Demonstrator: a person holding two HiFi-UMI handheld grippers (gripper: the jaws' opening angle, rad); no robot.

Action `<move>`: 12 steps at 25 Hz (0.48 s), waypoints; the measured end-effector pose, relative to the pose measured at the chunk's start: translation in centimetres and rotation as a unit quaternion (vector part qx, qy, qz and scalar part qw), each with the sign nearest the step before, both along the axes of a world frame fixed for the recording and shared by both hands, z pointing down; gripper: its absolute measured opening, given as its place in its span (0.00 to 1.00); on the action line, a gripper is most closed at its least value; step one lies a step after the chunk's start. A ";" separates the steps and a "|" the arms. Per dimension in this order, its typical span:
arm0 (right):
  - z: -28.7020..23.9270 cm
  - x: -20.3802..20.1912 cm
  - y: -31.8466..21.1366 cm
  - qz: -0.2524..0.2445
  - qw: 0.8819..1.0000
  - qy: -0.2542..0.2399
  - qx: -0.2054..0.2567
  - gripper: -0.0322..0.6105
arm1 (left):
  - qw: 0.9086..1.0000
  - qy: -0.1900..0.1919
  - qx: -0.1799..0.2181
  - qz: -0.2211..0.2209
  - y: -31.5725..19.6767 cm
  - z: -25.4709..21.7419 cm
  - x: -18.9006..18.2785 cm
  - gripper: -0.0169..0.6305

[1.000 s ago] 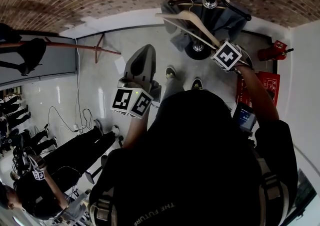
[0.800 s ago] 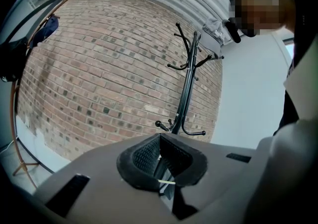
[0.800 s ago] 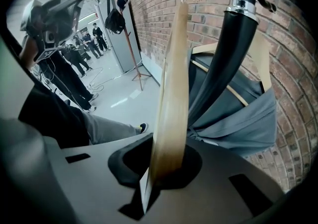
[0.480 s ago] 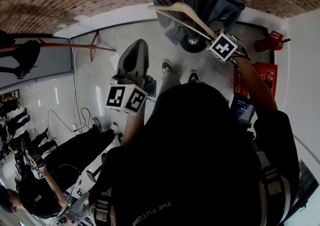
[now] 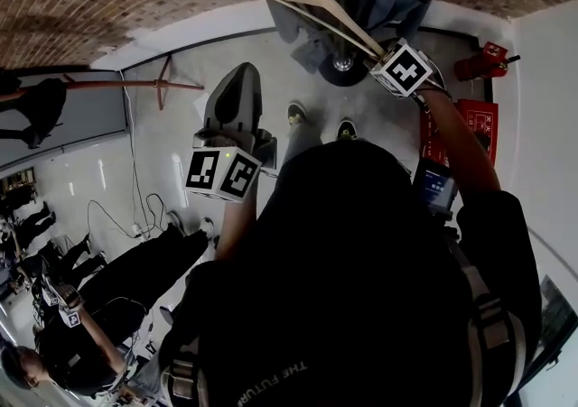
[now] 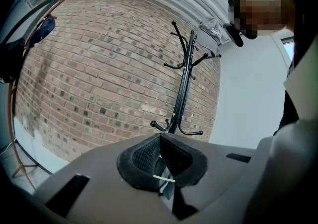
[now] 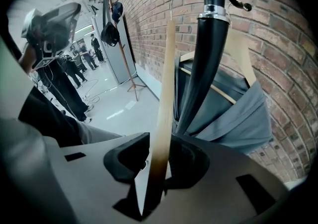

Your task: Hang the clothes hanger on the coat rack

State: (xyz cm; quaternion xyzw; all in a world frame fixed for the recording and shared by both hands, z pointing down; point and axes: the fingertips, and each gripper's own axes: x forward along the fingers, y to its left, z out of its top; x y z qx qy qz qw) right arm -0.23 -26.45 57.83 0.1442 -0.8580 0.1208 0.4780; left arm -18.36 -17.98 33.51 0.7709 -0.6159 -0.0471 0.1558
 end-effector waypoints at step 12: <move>-5.3 1.5 -1.3 0.010 0.997 -0.032 0.069 0.22 | 1.000 0.000 0.001 0.016 -0.7 0.5 0.9 0.05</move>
